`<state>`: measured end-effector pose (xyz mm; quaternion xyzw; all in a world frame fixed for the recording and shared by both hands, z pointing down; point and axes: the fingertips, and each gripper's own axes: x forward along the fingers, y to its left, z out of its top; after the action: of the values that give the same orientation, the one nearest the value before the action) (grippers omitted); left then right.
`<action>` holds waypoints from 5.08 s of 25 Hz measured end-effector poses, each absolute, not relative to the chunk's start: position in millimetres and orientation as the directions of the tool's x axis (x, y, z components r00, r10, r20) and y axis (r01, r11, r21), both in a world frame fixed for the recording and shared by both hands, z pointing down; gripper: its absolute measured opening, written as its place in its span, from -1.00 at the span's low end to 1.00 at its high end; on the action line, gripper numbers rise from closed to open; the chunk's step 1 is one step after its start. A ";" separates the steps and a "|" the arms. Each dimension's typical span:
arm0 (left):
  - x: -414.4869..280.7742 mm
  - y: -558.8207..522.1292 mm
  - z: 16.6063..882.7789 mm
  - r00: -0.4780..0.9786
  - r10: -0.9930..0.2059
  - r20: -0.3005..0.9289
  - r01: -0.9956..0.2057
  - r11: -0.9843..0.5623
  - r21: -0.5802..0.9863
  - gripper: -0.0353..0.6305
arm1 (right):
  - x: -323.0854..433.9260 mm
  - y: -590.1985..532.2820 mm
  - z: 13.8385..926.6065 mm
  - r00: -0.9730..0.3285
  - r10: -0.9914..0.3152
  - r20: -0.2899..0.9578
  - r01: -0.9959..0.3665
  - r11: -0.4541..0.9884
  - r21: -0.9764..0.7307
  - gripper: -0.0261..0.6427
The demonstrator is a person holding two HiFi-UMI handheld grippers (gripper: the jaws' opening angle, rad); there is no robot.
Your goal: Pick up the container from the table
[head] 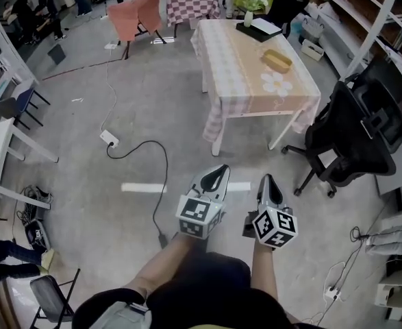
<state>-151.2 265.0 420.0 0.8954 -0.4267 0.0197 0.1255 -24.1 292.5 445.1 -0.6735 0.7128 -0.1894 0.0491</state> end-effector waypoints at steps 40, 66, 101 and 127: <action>-126.8 58.2 432.6 0.704 -0.692 0.163 -0.709 -0.667 0.229 -0.87 | -0.7 99.2 448.9 -0.002 -0.978 0.208 -0.956 -0.059 -0.289 -0.91; -108.7 49.4 444.3 0.726 -0.662 0.186 -0.687 -0.688 0.233 -0.86 | 12.2 90.6 456.4 0.013 -0.974 0.226 -0.950 -0.083 -0.303 -0.91; 15.7 -81.6 454.4 0.713 -0.669 0.211 -0.701 -0.667 0.253 -0.86 | 134.2 -38.4 449.8 0.024 -0.973 0.230 -0.954 -0.091 -0.286 -0.91; 106.0 -184.6 462.2 0.661 -0.716 0.224 -0.748 -0.607 0.270 -0.86 | 242.2 -140.1 462.0 -0.019 -0.966 0.257 -0.951 -0.062 -0.301 -0.91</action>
<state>106.0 -184.6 462.2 0.8950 -0.4088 0.0466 0.1721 242.2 -140.1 462.0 -0.7002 0.6848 -0.2013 0.0184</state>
